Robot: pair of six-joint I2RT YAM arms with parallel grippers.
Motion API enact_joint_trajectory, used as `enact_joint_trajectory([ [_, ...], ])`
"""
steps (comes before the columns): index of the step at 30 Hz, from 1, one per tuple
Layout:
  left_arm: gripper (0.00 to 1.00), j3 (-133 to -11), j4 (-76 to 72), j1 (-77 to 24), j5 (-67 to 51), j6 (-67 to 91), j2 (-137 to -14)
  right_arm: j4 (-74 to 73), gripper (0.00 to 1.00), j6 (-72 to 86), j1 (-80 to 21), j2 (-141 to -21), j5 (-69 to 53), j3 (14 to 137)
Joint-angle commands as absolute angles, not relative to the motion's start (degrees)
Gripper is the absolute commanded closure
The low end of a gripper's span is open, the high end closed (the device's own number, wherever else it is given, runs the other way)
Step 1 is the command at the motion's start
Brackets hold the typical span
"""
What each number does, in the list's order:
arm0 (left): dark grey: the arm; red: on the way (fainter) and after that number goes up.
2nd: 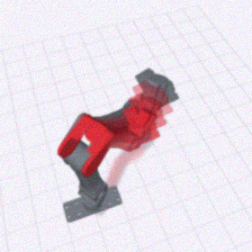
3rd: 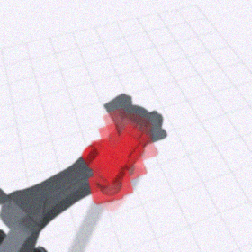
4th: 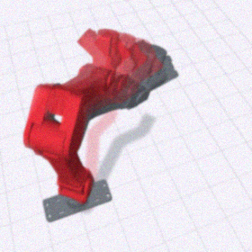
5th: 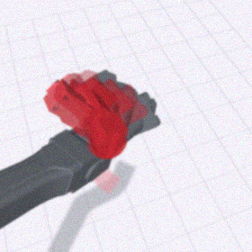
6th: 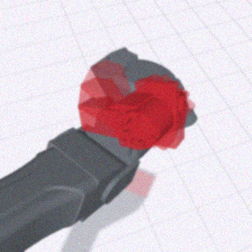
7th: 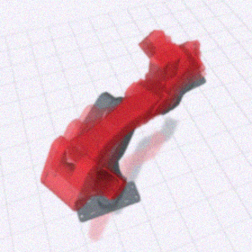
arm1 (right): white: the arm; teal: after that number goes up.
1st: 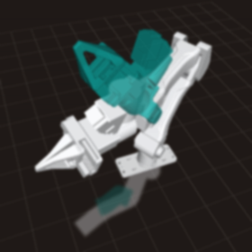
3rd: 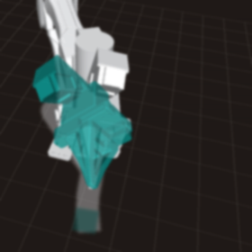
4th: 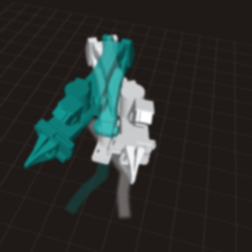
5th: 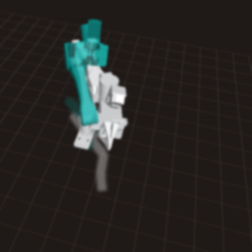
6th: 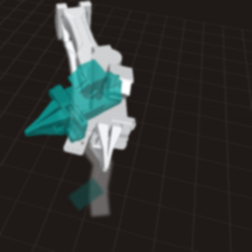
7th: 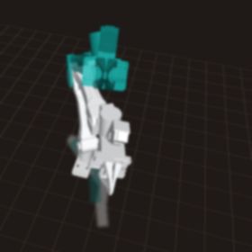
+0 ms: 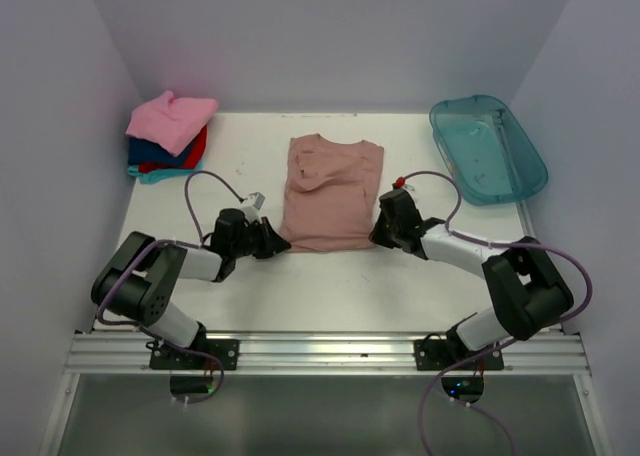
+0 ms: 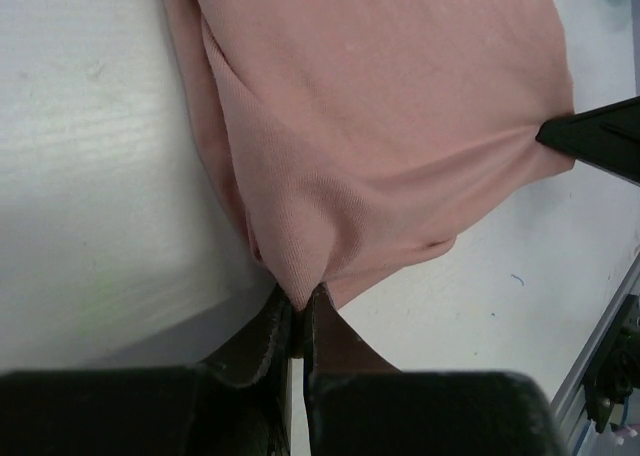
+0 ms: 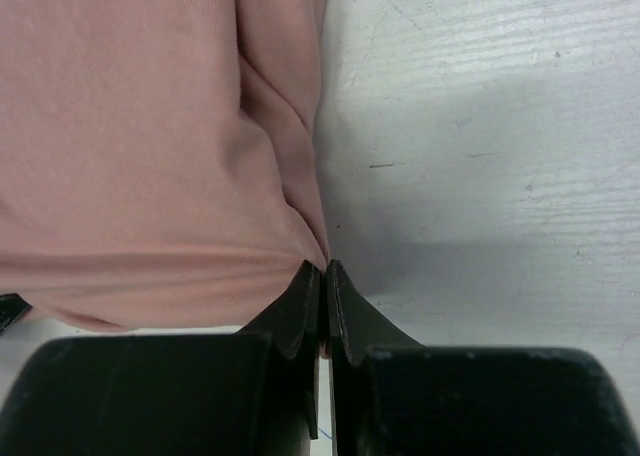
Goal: Fold and stack the t-shirts
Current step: Grab one side of the 2/3 rectangular tshirt with both arms, then fold the long partially folded tshirt into a neat square
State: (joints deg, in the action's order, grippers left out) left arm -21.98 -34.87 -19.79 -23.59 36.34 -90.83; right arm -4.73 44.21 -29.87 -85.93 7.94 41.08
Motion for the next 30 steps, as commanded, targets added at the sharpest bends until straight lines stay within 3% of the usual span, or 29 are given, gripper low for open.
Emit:
enact_joint_trajectory([
  [1, 1.0, -19.0, -20.0, -19.3, -19.0, 32.5, -84.3, -9.5, 1.0, 41.9, -28.7, -82.9, 15.0, 39.7],
  [9, 1.0, -18.7, -4.8, -19.4, -18.3, 32.9, -63.3, -11.3, 1.0, 41.5, -28.6, -78.2, 10.4, 37.4],
  [20, 1.0, -17.7, 16.9, -21.9, -19.7, 39.8, -37.3, -22.5, 1.0, 43.5, -33.2, -55.8, 2.7, 31.7],
  [30, 1.0, -21.1, 30.6, -27.2, -16.9, 44.9, -29.4, -34.4, 1.0, 45.9, -36.5, -43.3, 1.8, 31.2],
])
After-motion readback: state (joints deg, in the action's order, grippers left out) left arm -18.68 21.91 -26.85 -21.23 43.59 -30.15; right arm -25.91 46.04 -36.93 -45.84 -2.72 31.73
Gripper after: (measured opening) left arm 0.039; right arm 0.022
